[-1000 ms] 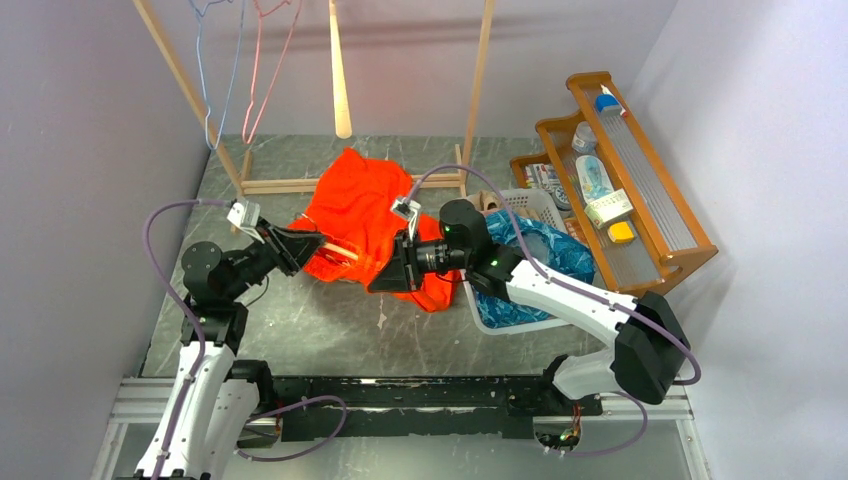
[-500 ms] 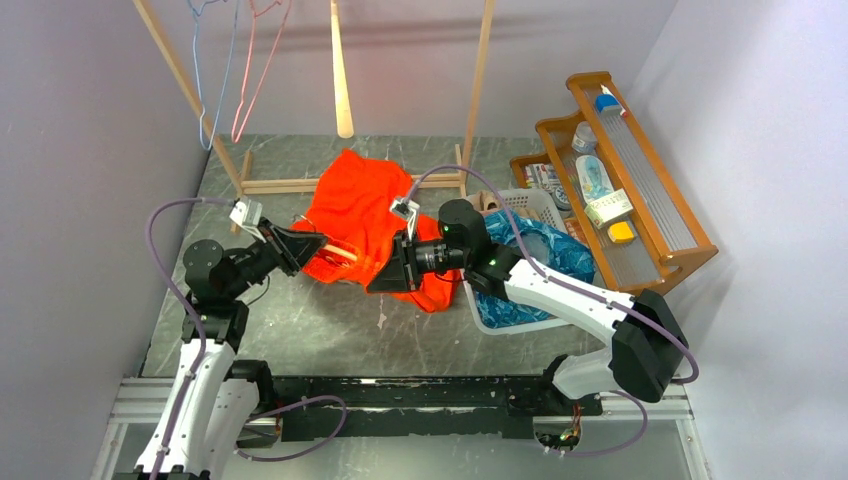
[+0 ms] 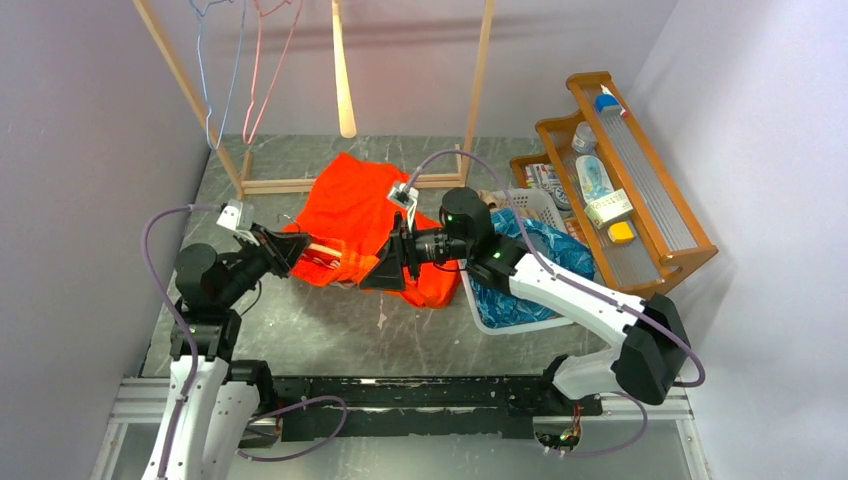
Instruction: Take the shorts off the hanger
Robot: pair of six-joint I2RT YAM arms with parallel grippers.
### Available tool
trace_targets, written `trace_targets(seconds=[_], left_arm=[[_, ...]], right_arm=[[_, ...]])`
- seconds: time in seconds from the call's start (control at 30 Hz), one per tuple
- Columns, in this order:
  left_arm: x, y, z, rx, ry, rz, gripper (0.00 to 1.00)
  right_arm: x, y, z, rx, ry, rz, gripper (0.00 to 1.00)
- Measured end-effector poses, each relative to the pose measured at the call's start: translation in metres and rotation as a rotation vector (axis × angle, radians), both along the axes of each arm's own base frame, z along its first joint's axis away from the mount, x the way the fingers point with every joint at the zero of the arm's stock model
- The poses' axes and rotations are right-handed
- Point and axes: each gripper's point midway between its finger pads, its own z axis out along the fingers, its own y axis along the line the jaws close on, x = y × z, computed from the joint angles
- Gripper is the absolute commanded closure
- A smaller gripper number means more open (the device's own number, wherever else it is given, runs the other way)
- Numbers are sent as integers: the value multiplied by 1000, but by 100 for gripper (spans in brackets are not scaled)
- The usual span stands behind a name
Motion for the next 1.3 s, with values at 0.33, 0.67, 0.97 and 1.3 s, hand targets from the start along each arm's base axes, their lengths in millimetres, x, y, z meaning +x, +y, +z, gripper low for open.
trace_targets(seconds=[0.33,0.67,0.97,1.3], left_arm=[[-13,39,48,138,-31,225,93],[-30,70,63,230,95,377,93],[-34,81,29,304,280,405,93],[-37,61,17,269,314,292,93]], right_arm=[[35,-14,41,-13,-226,-205,40],[19,5,98,58,-369,-124,47],[-26,64,77,-65,-450,-20,53],[2,68,36,-225,-488,-134,62]])
